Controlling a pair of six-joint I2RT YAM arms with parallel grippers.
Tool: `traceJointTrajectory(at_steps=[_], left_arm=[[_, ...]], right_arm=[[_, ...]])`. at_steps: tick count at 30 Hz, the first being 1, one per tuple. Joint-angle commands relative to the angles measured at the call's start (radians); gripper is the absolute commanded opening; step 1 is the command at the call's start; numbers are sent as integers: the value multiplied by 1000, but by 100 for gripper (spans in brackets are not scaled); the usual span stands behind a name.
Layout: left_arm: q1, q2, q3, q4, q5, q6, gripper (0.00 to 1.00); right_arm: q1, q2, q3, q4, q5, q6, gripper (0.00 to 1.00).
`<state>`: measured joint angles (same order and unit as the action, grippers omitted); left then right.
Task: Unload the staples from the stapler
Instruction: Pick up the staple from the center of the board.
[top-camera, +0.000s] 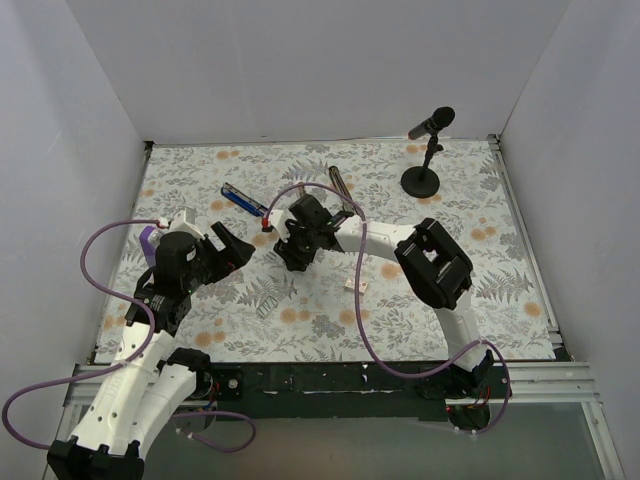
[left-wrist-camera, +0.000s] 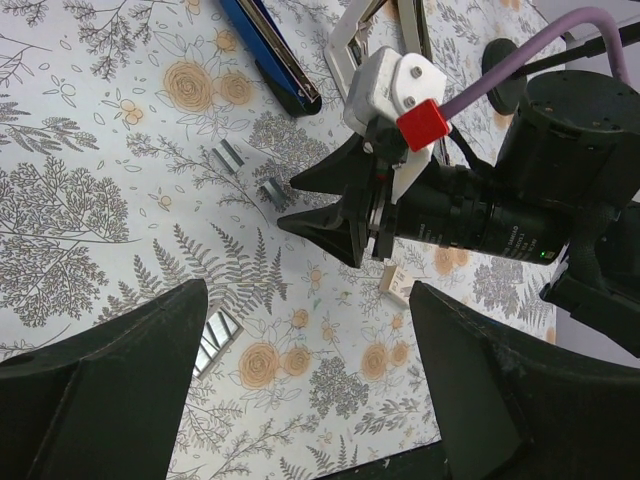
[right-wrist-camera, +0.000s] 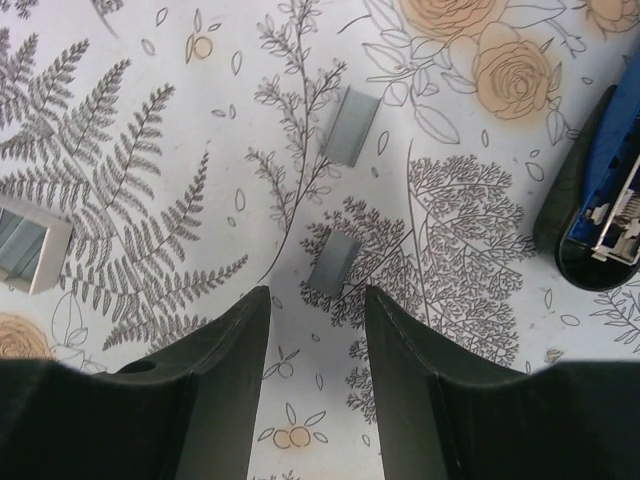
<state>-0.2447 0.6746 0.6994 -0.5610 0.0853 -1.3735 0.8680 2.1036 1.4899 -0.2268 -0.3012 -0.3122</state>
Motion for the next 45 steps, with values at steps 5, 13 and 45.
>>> traceJointTrajectory(at_steps=[5,13,45], left_arm=[[-2,-15,37,-28,-68,8,85],[-2,-12,54,-33,-45,-9,85],[-2,28,247,-228,70,-85,87]], right_arm=[[8,30,26,10,29,105,48],[42,21,-28,33,151,147,37],[66,-267,-246,178,217,220,24]])
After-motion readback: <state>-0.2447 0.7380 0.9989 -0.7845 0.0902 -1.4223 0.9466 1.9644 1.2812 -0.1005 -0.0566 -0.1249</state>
